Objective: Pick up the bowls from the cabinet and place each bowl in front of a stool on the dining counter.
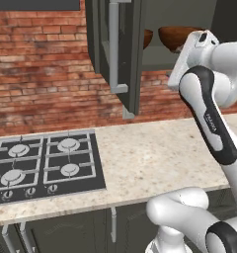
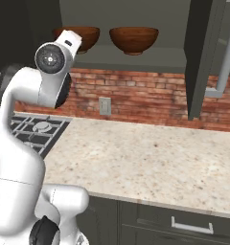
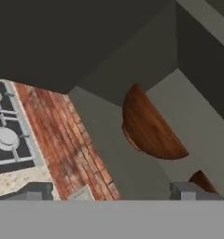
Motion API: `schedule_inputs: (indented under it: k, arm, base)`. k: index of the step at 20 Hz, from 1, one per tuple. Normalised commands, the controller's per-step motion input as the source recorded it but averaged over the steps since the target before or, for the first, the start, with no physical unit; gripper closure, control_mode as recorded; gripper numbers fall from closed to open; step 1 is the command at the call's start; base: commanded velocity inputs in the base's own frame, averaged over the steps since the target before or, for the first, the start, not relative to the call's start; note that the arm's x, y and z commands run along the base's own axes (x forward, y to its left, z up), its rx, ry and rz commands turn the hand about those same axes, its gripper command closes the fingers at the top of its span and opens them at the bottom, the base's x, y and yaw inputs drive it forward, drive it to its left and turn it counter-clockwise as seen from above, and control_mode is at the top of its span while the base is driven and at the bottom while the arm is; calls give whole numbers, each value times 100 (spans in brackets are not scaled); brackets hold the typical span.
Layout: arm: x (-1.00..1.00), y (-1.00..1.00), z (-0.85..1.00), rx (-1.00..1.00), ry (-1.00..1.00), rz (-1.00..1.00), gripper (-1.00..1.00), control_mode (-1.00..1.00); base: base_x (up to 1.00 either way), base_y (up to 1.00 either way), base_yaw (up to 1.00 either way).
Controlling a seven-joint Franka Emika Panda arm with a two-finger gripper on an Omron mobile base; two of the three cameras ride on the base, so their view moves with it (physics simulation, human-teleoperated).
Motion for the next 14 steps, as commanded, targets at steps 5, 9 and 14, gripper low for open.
schedule_inputs:
  k: [5, 9, 14]
  arm:
    - [0, -13, 9, -21, -45, 44, -100, -100]
    - [0, -3, 33, -24, -29, 38, -100, -100]
    - [5, 1, 30, -20, -2, 7, -100, -100]
  base:
    - [0, 0, 0]
    - [0, 0, 0]
    - [0, 0, 0]
